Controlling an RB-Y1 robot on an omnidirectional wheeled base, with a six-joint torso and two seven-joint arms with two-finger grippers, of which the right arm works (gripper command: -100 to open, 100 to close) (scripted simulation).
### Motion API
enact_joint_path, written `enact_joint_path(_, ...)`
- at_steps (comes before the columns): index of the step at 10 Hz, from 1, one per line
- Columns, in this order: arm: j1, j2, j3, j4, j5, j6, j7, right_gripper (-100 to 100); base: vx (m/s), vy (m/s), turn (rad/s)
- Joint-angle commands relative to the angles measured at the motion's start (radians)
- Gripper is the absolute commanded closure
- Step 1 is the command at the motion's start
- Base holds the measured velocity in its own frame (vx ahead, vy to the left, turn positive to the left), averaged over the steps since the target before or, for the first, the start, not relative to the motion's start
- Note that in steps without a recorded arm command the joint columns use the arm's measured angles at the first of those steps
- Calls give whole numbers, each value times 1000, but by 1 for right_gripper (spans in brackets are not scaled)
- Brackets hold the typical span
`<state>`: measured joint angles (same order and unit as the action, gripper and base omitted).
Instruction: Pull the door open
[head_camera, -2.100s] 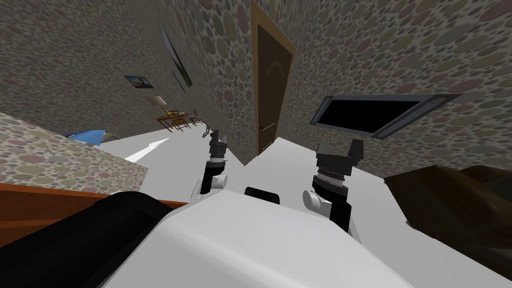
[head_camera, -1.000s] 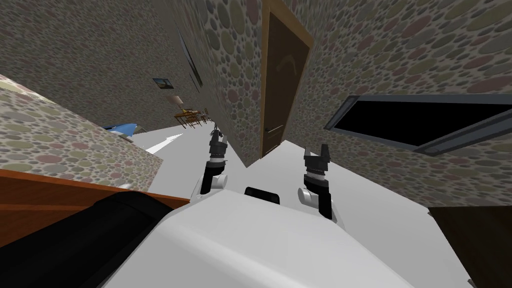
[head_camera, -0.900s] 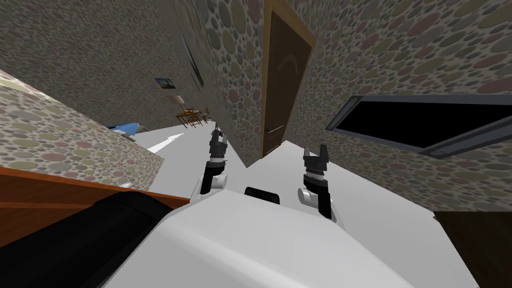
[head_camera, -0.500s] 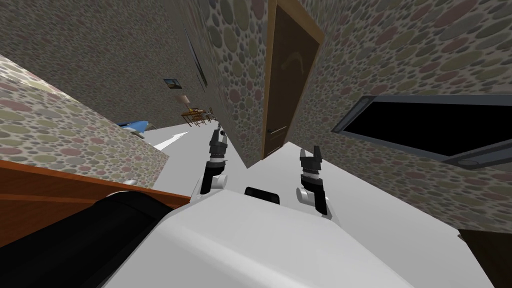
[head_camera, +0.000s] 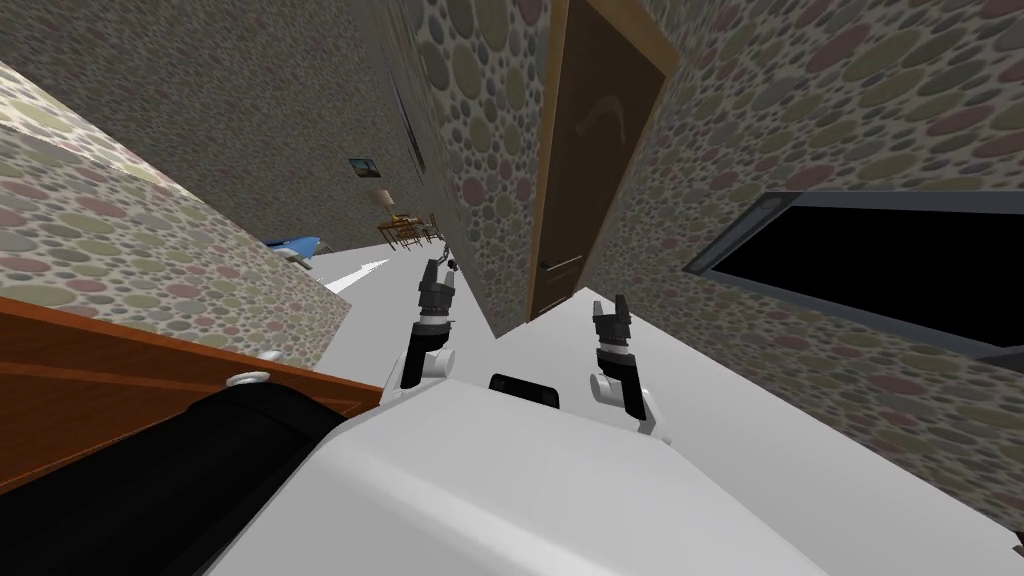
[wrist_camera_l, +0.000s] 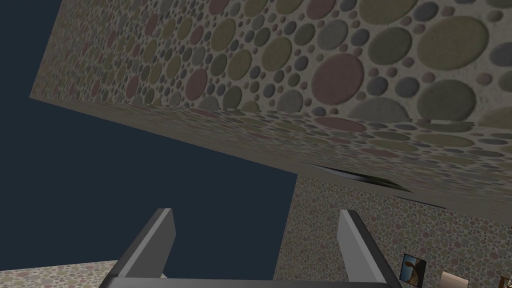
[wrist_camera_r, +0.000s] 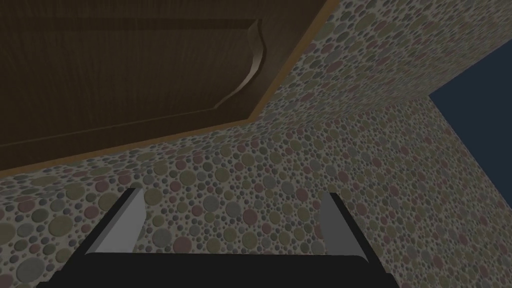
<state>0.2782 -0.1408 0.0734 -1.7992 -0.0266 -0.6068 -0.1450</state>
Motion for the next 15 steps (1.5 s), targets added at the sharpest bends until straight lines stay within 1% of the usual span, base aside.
enact_joint_path(1,-13,-15,4,45,-2,-14,-10,-100,84,-62,140)
enact_joint_path(15,-164,-126,49,445,-8,-102,-81,-100,84,-59,144)
